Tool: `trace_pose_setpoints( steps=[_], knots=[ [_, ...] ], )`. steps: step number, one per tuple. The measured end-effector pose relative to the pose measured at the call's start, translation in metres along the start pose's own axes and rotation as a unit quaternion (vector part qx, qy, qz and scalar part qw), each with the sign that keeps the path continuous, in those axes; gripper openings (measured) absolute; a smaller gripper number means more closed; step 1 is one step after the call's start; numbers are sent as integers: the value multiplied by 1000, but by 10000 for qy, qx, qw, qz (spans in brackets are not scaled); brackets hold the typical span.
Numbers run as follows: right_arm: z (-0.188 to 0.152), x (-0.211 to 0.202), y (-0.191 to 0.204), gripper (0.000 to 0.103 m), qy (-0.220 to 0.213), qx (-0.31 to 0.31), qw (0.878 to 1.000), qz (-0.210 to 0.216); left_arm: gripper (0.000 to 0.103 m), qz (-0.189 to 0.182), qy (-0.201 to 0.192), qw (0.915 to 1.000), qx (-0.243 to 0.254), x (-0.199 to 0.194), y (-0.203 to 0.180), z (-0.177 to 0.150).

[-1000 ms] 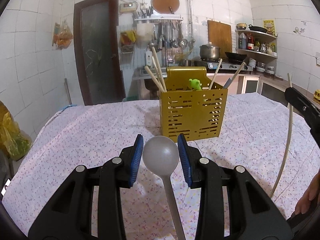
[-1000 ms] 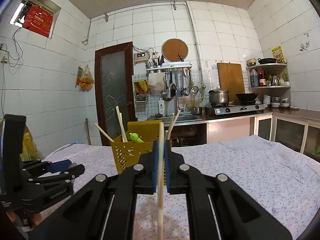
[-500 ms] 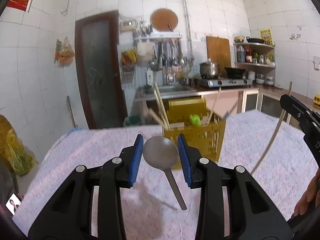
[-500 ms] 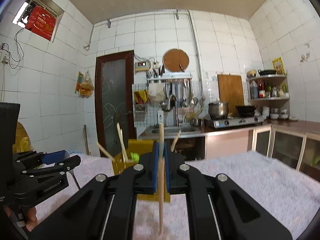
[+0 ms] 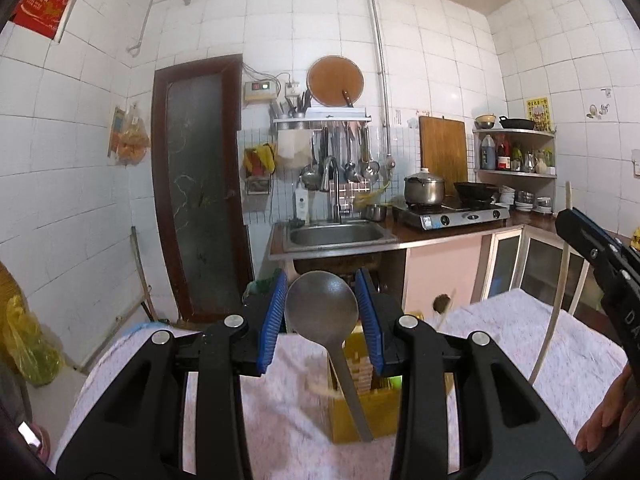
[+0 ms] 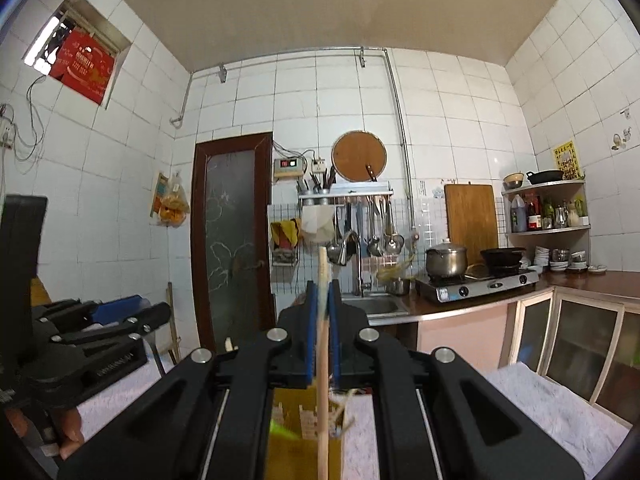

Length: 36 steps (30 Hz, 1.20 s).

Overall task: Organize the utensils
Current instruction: 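Lift the spoon and chopstick upright and carry both over the yellow holder, then open both tools to drop the spoon and chopstick into the yellow holder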

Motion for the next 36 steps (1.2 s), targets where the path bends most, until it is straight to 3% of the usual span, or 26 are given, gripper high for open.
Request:
trace_pose_setpoints(
  steps=[8, 15, 21, 25, 26, 28, 32, 34, 36],
  knots=[
    [14, 61, 9, 6, -67, -61, 9999, 46, 35, -9, -69, 10000, -28, 61, -8, 18],
    [-37, 105, -6, 6, 430, -156, 9989, -103, 35, -74, 277, 9996, 27, 115, -23, -20],
    [-76, 112, -22, 6, 948, -207, 9950, -234, 35, 15, 548, 9985, 87, 122, -19, -56],
    [-82, 105, -29, 9, 1223, -308, 9911, -430, 52, 40, 644, 9979, -83, 106, -6, -59],
    [-80, 102, -31, 14, 1256, -331, 9903, -494, 58, 58, 633, 9979, -111, 100, -4, -58],
    [-75, 92, -34, 59, 1293, -303, 9898, -523, 69, 104, 575, 9981, -206, 80, 6, -55],
    [-61, 50, -37, 68, 1238, -372, 9902, -524, 91, 240, 584, 9972, -390, 32, 21, -53],
    [-59, 25, -37, 82, 1290, -443, 9895, -486, 98, 248, 537, 9973, -445, 4, 25, -56],
    [-61, 5, -37, 88, 1317, -447, 9891, -492, 98, 253, 507, 9974, -453, -22, 25, -62]
  ],
)
Point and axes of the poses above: each gripper's, at about its wrist camera, not at the fingertips, and x roughly the way its jaws point, y to its left, z to its top, the point moved 7 cm from there along x, roughly the way its jaws point, and after that the axes turned 8 degrees about x, right-handed, at the moved point
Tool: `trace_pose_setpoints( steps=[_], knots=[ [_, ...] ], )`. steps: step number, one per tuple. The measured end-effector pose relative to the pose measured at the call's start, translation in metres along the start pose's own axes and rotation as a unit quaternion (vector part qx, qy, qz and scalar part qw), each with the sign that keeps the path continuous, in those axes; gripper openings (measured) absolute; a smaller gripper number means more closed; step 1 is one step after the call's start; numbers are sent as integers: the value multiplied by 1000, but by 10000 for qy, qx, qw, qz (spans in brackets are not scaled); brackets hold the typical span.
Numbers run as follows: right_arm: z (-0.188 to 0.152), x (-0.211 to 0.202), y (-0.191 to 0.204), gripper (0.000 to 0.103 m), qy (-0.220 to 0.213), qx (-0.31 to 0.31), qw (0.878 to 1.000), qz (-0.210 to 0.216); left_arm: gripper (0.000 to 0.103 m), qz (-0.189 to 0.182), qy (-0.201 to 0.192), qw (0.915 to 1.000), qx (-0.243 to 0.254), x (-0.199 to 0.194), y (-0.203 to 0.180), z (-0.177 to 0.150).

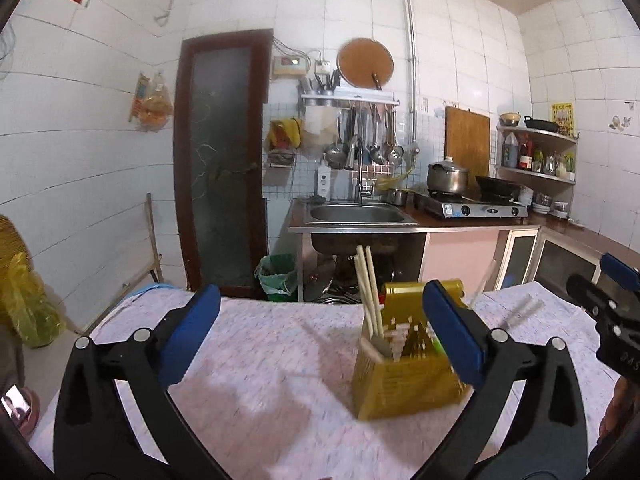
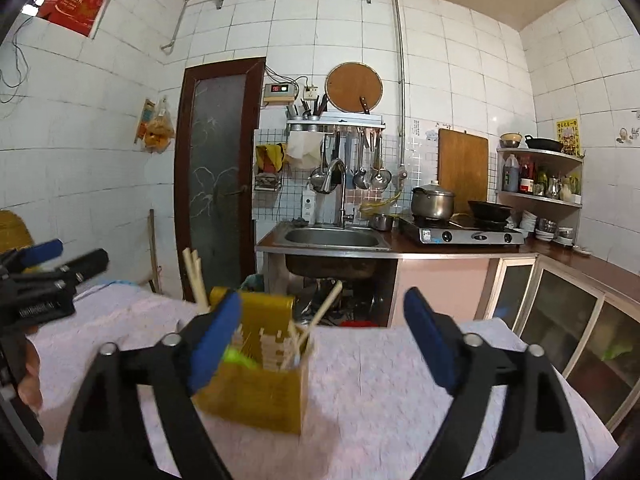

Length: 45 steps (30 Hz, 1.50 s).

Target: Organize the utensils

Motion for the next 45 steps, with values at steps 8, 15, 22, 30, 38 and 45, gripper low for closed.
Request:
trace_pose_setpoints(
  steps=[8, 15, 22, 30, 38, 45],
  knots=[
    [-76, -65, 5, 99, 464, 26, 9989, 23, 98, -145, 126, 9998, 41, -75, -17, -64],
    [-126, -94, -2, 99, 655, 267, 9974, -107, 98, -26, 294, 9996, 44, -105, -29, -115],
    [-143, -102, -10, 99, 450, 346, 9981, -245, 98, 112, 375, 9992, -5, -103, -34, -140],
    [-151, -102, -5, 99, 369, 218, 9988, -253, 98, 261, 294, 9991, 175, -104, -37, -147],
    [-148, -105, -5, 99, 293, 268, 9989, -241, 98, 272, 253, 9989, 282, -107, -40, -148],
    [-147, -106, -2, 99, 237, 196, 9992, -267, 98, 256, 259, 9992, 192, -107, -37, -148]
  ],
)
Point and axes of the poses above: each gripper's, at about its wrist camera, not at the fingertips, and x roughly the way its jaws point, y to its left, z to its top, the point moved 7 cm from there along x, roughly the way its jaws point, and after that the axes turned 8 degrees about x, right-handed, at the moved point
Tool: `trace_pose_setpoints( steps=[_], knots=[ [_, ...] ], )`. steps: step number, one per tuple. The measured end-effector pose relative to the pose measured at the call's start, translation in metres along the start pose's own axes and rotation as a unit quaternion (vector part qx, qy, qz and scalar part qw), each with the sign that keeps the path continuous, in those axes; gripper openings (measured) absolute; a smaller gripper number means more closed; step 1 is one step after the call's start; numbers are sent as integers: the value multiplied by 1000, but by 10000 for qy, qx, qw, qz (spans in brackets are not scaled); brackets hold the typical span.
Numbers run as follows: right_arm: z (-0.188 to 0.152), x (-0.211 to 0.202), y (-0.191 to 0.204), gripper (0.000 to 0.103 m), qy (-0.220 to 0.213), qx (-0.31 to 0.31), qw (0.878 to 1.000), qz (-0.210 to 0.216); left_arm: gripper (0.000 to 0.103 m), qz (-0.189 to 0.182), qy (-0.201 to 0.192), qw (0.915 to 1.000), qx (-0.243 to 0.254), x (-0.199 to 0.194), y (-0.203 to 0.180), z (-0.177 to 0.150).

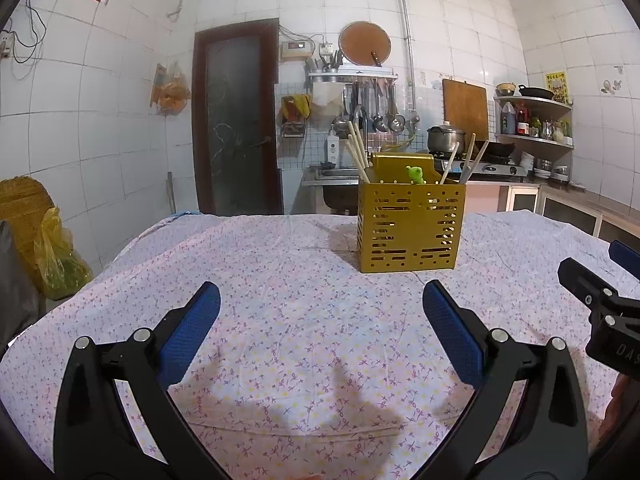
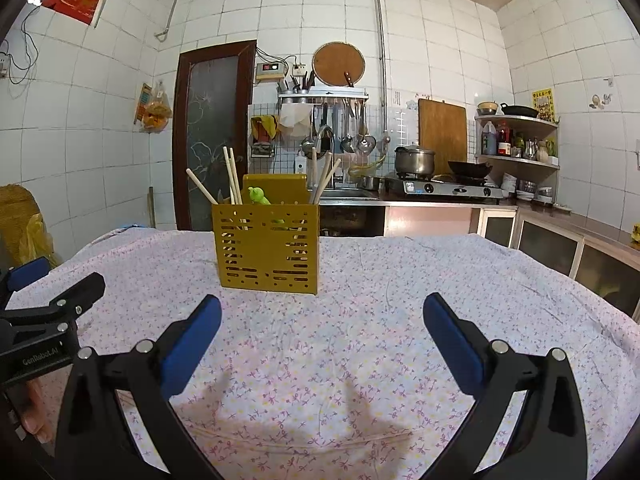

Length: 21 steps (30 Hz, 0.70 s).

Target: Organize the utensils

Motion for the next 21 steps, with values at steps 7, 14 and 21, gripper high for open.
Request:
trace_pose_setpoints(
  steps=[7, 14, 21],
  knots=[
    [-1, -4, 2, 99, -41, -70, 10000, -8, 98, 1, -51, 10000, -21, -1, 2, 0],
    [-2, -6, 3, 99, -68, -82, 9999, -15, 98, -13, -65, 10000, -42, -2, 3, 0],
    [-2, -7, 3, 99, -69, -92, 9999, -14, 98, -19, -64, 10000, -35, -2, 3, -2]
  ],
)
Point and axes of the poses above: each gripper's, at about its wrist camera, not at the fingertips, and x roughly the way its jaws point, y to its left, z to its top, the point moved 7 cm from there along x, roughly the way its jaws point, and after that the axes turned 8 degrees about x, right-handed, at the moved point
